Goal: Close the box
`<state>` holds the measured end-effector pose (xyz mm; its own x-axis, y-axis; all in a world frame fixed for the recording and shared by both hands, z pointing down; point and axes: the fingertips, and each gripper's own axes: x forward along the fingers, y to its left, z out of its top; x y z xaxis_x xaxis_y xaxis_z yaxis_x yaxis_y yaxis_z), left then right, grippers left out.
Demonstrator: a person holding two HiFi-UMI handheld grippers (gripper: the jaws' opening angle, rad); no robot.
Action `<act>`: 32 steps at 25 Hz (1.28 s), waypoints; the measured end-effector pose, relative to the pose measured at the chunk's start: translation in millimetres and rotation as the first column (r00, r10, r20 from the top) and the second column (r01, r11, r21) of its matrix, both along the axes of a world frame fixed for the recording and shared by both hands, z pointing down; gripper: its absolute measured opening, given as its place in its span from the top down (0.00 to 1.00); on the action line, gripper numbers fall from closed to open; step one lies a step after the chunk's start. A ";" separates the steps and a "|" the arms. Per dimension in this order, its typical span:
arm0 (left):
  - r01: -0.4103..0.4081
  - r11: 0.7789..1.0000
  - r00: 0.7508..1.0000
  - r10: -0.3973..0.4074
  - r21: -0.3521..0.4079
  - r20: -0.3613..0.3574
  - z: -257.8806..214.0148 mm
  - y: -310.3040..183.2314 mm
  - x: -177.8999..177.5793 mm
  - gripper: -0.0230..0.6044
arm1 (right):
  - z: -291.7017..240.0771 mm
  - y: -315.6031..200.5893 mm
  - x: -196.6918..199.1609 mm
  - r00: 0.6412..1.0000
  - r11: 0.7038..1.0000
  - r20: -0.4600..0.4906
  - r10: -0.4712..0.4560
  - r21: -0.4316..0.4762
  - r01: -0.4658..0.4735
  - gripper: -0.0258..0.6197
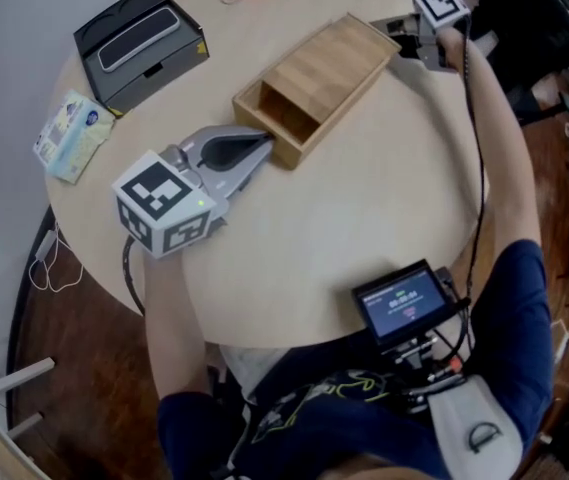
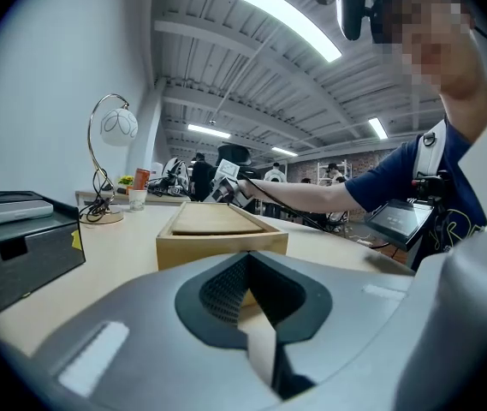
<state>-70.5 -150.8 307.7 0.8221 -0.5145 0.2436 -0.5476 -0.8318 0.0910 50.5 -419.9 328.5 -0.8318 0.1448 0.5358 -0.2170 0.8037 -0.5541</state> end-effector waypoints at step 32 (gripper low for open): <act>-0.007 1.000 1.000 0.007 0.015 -0.029 3.2 3.4 -9.0 0.96 | -28.2 86.2 36.9 0.861 0.672 0.386 0.331 0.544 -0.502 0.97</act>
